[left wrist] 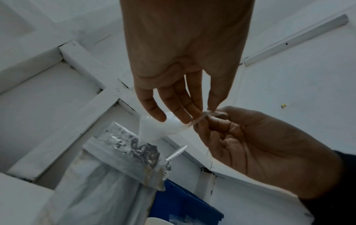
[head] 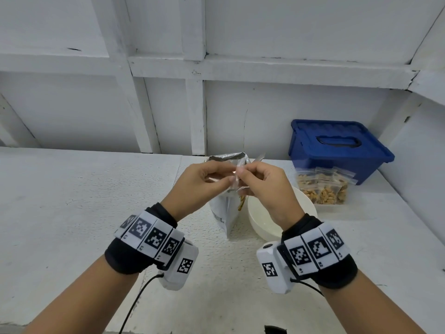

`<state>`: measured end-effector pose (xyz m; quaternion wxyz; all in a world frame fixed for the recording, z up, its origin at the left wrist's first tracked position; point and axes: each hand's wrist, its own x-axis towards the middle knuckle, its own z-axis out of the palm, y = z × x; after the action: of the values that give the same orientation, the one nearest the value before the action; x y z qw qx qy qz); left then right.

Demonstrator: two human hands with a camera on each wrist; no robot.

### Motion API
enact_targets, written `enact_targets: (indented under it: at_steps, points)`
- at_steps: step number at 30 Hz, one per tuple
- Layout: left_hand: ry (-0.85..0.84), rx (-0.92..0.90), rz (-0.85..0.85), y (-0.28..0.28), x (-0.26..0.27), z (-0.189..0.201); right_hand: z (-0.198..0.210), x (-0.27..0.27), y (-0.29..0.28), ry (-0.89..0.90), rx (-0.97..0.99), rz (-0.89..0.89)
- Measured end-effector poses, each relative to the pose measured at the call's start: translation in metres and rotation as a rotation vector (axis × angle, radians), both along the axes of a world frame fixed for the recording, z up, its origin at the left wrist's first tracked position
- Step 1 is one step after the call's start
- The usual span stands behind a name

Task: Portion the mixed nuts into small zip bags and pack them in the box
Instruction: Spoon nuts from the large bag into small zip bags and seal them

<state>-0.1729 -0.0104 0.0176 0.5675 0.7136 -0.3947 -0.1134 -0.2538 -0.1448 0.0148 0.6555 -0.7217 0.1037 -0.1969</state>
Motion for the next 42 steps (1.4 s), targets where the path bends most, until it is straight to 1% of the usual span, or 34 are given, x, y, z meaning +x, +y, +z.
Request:
enact_targets:
  at_steps: [4, 7, 11, 14, 16, 19, 20, 25, 29, 31, 32, 35, 36, 37, 40, 42]
  points:
    - [-0.313, 0.121, -0.031, 0.004, 0.007, -0.006, 0.001, 0.002, -0.005, 0.021, 0.060, 0.043]
    - [-0.415, 0.242, -0.039, 0.006, 0.014, -0.006, 0.001, 0.003, -0.007, 0.046, 0.027, 0.085]
    - [-0.565, 0.364, 0.013, 0.005, 0.019, -0.008, 0.001, 0.003, -0.009, 0.072, -0.039, 0.134]
    - [-0.571, 0.381, 0.033, 0.005, 0.016, -0.005, 0.000, 0.003, -0.010, 0.084, -0.047, 0.146]
    - [-0.567, 0.358, 0.012, 0.005, 0.014, -0.004, -0.001, 0.003, -0.010, 0.089, -0.049, 0.149]
    - [-0.448, 0.307, -0.030, 0.004, 0.011, -0.004, -0.004, 0.003, -0.011, 0.079, -0.043, 0.165]
    - [-0.433, 0.299, -0.036, 0.004, 0.011, -0.006, -0.004, 0.004, -0.011, 0.071, -0.050, 0.169]
    - [-0.459, 0.316, -0.029, 0.004, 0.014, -0.012, -0.004, 0.004, -0.012, 0.070, -0.225, 0.194]
    - [-0.452, 0.284, -0.011, 0.006, 0.015, -0.014, -0.006, 0.006, -0.013, 0.081, -0.225, 0.197]
    - [-0.426, 0.247, 0.021, 0.008, 0.018, -0.015, -0.007, 0.007, -0.016, 0.071, -0.246, 0.132]
    - [-0.408, 0.235, 0.044, 0.009, 0.020, -0.015, -0.006, 0.008, -0.019, 0.064, -0.252, 0.058]
    - [-0.342, 0.226, 0.147, 0.014, 0.030, -0.022, -0.007, 0.012, -0.033, 0.060, -0.249, -0.246]
    - [-0.315, 0.225, 0.179, 0.015, 0.033, -0.024, -0.007, 0.014, -0.038, 0.069, -0.242, -0.313]
    - [-0.286, 0.228, 0.208, 0.016, 0.035, -0.026, -0.007, 0.017, -0.042, 0.094, -0.233, -0.339]
    - [-0.212, 0.255, 0.249, 0.014, 0.041, -0.029, -0.014, 0.030, -0.046, 0.196, -0.263, -0.257]
    - [-0.189, 0.277, 0.234, 0.012, 0.044, -0.032, -0.021, 0.038, -0.047, 0.171, -0.347, -0.237]
